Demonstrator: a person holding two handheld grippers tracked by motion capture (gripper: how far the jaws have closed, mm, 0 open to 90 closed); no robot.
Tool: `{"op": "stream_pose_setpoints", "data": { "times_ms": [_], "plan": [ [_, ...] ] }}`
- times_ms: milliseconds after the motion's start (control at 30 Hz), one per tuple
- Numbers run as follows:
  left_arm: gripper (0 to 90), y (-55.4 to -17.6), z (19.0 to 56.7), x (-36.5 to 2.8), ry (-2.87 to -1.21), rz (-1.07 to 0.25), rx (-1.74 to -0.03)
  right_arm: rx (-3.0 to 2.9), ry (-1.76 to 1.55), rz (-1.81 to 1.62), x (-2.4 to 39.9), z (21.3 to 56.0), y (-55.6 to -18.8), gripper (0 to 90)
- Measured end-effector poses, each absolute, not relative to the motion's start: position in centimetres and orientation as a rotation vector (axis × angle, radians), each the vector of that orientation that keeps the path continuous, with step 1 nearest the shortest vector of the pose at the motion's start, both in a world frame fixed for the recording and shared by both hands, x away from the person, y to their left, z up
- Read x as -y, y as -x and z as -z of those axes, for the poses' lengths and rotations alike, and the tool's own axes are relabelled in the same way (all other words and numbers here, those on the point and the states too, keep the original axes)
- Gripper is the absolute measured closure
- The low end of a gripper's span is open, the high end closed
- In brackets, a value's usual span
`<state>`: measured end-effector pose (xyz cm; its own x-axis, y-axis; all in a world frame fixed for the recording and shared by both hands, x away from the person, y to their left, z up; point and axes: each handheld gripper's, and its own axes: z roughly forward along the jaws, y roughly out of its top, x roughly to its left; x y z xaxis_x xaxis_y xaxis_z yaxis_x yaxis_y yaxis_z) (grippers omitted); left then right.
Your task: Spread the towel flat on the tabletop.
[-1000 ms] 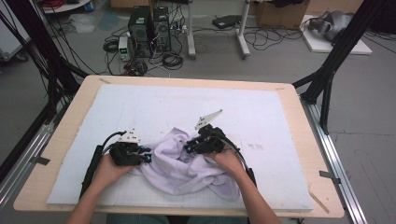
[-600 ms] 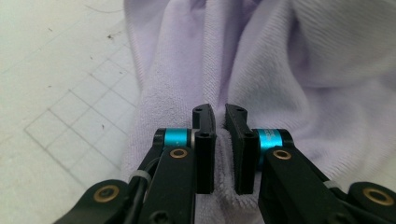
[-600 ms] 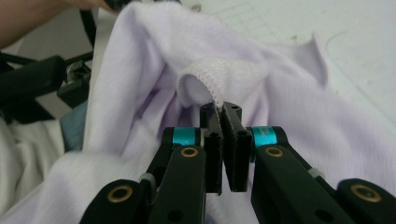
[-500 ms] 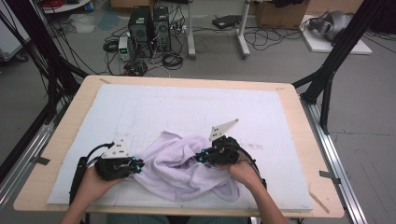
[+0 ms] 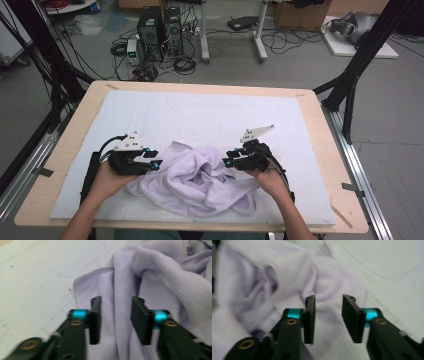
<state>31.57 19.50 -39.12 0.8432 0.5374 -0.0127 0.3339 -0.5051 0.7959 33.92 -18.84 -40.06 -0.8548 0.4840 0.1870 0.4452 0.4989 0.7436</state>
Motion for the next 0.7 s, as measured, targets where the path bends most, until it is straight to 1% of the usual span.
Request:
{"op": "stream_pose_setpoints", "data": {
  "times_ms": [67,167,233,267,300,367,433,467,533,567,700],
  "plan": [
    [67.4,-32.9,39.5,-18.6,-2.165,-0.281,-0.65,-2.679,-0.864,-1.273,18.9,41.0,-33.9,57.7],
    [66.6,-34.5,40.3,-17.9,-2.178,-0.27,-0.667,-2.7,-0.878,-1.215,19.0,42.2,-33.7,57.4],
    [60.5,-35.6,40.9,-17.3,-2.208,-0.268,-0.691,-2.715,-0.88,-1.181,19.1,42.8,-33.5,57.5],
    [55.2,-36.1,41.3,-17.0,-2.212,-0.257,-0.704,-2.718,-0.89,-1.18,19.1,43.0,-33.4,57.3],
    [51.7,-36.5,41.6,-16.8,-2.22,-0.251,-0.711,-2.732,-0.892,-1.167,19.1,43.2,-33.3,57.0],
    [49.3,-37.1,42.3,-16.4,-2.243,-0.27,-0.722,-2.744,-0.885,-1.154,19.1,43.5,-33.2,58.8],
    [49.4,-37.5,43.0,-16.2,-2.264,-0.271,-0.739,-2.764,-0.879,-1.146,19.0,43.7,-33.2,61.3],
    [51.1,-37.7,43.4,-16.1,-2.283,-0.276,-0.748,-2.763,-0.872,-1.143,18.9,43.8,-33.2,63.3],
    [57.7,-37.8,43.5,-16.2,-2.288,-0.303,-0.755,-2.755,-0.876,-1.145,19.0,43.9,-33.2,66.4],
    [65.0,-37.8,43.4,-16.1,-2.289,-0.317,-0.766,-2.751,-0.879,-1.151,19.1,43.9,-33.4,69.3],
    [84.7,-37.8,43.3,-16.1,-2.312,-0.359,-0.761,-2.765,-0.863,-1.159,19.0,44.0,-33.6,82.1]
  ]
}}
